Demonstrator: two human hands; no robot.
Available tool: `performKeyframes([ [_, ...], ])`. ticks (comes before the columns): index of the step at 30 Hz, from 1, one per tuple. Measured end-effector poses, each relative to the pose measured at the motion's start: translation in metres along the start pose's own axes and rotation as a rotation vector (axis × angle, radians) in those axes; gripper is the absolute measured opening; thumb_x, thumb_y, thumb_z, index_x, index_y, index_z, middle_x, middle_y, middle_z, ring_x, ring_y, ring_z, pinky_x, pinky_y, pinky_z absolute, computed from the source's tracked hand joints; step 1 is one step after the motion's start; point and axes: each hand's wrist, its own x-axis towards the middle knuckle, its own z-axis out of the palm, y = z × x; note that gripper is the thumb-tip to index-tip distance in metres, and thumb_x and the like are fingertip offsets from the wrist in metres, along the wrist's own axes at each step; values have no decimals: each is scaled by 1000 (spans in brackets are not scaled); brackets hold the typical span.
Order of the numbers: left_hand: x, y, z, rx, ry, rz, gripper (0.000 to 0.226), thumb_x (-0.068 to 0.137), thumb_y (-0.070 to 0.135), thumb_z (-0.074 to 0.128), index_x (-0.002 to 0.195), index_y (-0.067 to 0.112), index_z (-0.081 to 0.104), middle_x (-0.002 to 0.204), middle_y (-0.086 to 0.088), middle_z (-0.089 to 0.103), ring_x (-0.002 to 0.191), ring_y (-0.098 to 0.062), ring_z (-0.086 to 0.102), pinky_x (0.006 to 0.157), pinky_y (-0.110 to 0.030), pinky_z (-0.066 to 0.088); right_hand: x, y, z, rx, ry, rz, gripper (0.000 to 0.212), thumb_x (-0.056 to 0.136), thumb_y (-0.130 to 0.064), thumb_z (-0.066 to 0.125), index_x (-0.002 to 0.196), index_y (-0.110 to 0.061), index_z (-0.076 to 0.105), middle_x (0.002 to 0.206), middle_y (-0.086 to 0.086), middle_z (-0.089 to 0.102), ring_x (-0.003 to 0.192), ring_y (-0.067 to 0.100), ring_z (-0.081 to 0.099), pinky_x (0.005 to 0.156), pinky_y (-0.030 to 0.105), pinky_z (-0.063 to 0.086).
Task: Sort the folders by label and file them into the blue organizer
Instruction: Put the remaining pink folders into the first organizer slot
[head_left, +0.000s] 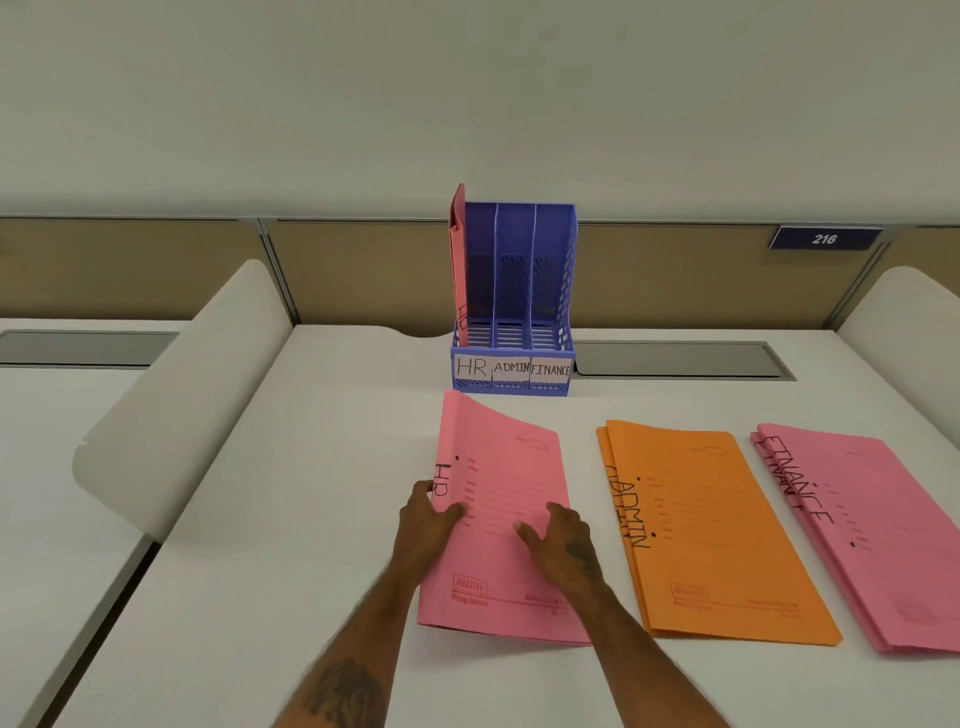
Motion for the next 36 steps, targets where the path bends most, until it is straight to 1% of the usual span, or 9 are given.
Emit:
performKeyframes([
  [3,-6,28,13,46,13,103,48,87,33,70,126,22,46,113,-2,69,87,-21,72,77,-40,61,12,-41,-30,-37,135,-136,62,91,-65,42,132,-19,48,131,5,52,118,20,47,88,33,48],
  [7,-18,63,25,31,38,233,52,86,62,60,123,29,45,101,5,73,75,-13,73,68,-35,63,25,-108,-82,14,234,-234,68,87,-71,40,133,-21,42,122,6,58,106,24,55,76,36,47],
  [11,-22,95,33,155,102,296,43,95,46,56,128,23,41,103,-1,73,77,-19,72,73,-37,62,28,-155,-135,-66,393,-272,78,84,-73,43,140,-20,25,109,10,64,87,30,62,67,34,44],
  [15,-33,111,37,276,232,400,39,97,38,52,131,20,42,107,-2,72,74,-16,66,73,-34,59,29,-182,-180,-58,544,-280,77,85,-48,57,144,-17,19,103,10,66,72,26,53,62,32,40],
  [21,-33,117,38,352,317,496,45,98,37,52,138,19,42,125,-2,67,88,-21,71,80,-31,57,33,-205,-210,-70,613,-338,53,83,-27,60,126,-15,32,88,5,62,66,22,51,57,30,39],
  [26,-14,127,18,317,152,671,77,84,79,34,139,26,42,134,11,60,105,-14,69,87,-35,59,46,-224,-226,-139,583,-477,42,85,-19,57,119,-15,34,82,3,59,64,22,57,56,30,45],
  [30,29,149,-17,335,250,794,76,90,75,24,135,21,51,131,4,64,109,-14,67,86,-34,58,60,-242,-244,-163,629,-557,43,85,-22,57,122,-14,37,76,4,57,59,22,52,54,28,40],
  [34,97,196,-47,598,189,811,72,99,56,36,158,21,12,165,1,13,151,-14,17,114,-37,34,78,-263,-258,-104,706,-625,46,81,-17,56,123,-14,37,69,4,58,54,25,55,50,28,45],
  [36,127,220,-56,755,139,828,81,100,50,42,157,17,-3,166,-3,-7,152,-17,-5,123,-38,16,88,-275,-263,-89,752,-665,47,81,-16,56,124,-13,38,65,4,57,50,23,53,49,30,49],
])
